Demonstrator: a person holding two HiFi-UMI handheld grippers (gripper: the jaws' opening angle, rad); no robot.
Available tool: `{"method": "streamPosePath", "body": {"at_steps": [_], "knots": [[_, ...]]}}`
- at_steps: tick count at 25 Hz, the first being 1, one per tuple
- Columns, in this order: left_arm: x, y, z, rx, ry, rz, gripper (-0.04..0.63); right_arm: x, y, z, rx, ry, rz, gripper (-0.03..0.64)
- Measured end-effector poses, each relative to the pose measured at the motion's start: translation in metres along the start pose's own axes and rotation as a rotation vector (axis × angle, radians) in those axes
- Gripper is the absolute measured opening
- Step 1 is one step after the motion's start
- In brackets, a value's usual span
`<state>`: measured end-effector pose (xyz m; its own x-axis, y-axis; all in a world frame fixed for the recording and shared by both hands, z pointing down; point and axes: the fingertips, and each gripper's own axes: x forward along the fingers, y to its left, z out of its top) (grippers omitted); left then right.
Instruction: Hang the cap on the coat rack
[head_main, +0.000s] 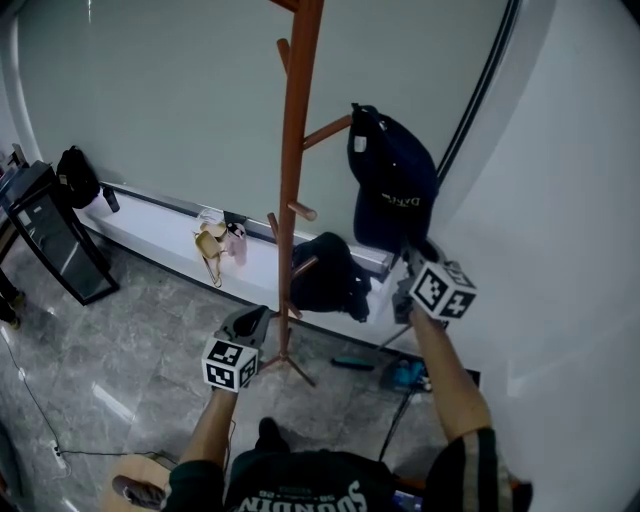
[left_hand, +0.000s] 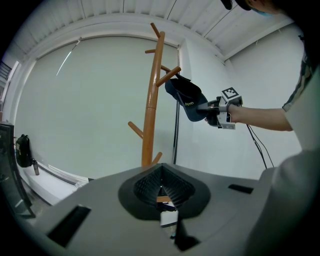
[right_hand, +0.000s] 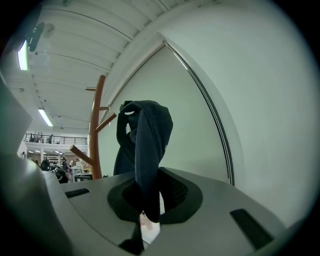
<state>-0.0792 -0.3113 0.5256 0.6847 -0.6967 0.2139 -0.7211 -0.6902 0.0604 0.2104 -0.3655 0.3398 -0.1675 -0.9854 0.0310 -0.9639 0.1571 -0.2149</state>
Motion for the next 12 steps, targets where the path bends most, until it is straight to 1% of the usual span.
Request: {"method": "streamPosePath", "body": {"at_steps": [4, 12], "knots": [[0.001, 0.0, -0.005, -0.003, 0.008, -0.005, 0.0, 0.003, 0.011, 0.007, -0.027, -0.005, 0.005, 0.016], [-0.004, 0.001, -0.015, -0.013, 0.024, -0.009, 0.0, 0.002, 0.033, 0.001, -0.035, -0.012, 0.034, 0.015]]}}
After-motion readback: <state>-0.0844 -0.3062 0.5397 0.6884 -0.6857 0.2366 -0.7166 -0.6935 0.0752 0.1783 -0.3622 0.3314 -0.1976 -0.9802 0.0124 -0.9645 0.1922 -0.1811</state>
